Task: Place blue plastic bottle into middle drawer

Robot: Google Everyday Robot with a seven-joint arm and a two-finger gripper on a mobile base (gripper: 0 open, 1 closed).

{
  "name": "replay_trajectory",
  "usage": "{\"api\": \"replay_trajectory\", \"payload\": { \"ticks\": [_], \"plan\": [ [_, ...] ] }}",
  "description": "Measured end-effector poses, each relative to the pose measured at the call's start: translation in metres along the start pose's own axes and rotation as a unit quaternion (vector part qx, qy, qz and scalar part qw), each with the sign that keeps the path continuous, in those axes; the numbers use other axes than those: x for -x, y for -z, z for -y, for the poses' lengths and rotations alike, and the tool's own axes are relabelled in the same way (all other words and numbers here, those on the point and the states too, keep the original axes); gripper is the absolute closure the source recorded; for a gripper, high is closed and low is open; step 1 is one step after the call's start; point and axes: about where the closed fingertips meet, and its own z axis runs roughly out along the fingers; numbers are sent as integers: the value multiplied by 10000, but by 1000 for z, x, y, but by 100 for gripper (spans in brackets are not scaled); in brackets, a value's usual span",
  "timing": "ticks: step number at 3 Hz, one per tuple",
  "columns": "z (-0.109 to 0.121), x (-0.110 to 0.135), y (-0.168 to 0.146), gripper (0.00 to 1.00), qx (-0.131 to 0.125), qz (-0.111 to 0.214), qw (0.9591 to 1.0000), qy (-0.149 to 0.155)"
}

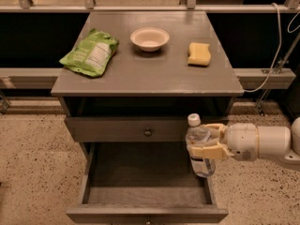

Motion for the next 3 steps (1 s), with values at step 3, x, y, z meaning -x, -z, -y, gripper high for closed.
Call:
{"api": "replay_trajectory", "payload": {
  "ticks": [3],
  "plan": [
    [27, -101, -118, 100, 756, 1983, 9768, 277]
  ]
}}
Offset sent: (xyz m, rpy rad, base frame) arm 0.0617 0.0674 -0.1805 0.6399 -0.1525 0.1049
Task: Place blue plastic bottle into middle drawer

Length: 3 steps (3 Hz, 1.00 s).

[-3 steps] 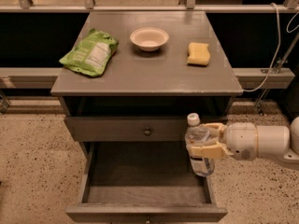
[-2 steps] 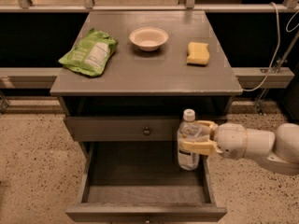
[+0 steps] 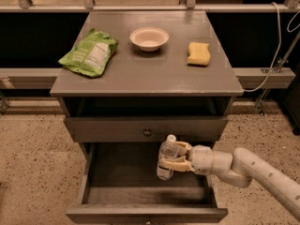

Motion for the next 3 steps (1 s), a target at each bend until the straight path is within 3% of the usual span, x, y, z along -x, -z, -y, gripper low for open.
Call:
{"api": "replay_trajectory", "payload": {
  "ticks": [1, 2, 3],
  "plan": [
    [-2, -58, 10, 100, 99, -195, 9998, -27],
    [-1, -95, 17, 100, 178, -196, 9996, -55],
    [-1, -134, 24, 75, 224, -89, 9994, -246]
  ]
}}
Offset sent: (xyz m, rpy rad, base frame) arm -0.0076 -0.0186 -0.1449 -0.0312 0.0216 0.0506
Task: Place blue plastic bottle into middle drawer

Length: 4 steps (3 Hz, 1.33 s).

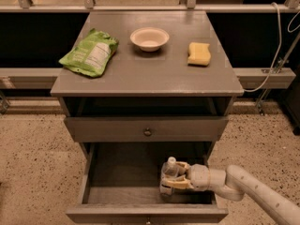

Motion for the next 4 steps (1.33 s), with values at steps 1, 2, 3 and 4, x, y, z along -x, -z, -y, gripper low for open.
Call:
{"api": "replay_trajectory", "payload": {
  "ticks": [1, 2, 3, 4],
  "plan": [
    [-1, -16, 4, 50, -207, -113, 9996, 177],
    [-1, -15, 1, 21, -176, -99, 9997, 168],
    [-1, -15, -1, 0, -160, -92, 9997, 165],
    [-2, -15, -1, 0, -157, -91, 9997, 165]
  ]
}}
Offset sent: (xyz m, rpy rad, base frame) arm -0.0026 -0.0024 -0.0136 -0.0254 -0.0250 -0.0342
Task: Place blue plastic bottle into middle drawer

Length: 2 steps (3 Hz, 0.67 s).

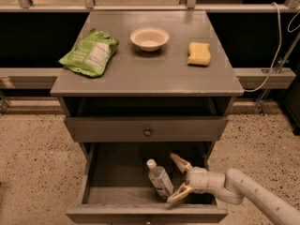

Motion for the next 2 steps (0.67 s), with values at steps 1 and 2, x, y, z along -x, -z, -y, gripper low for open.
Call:
{"api": "replay_trajectory", "payload": {
  "ticks": [1, 2],
  "plan": [
    [-4, 11, -2, 0, 21, -301, 9993, 209],
    [-4, 13, -3, 0, 28, -328, 9992, 232]
  ]
}}
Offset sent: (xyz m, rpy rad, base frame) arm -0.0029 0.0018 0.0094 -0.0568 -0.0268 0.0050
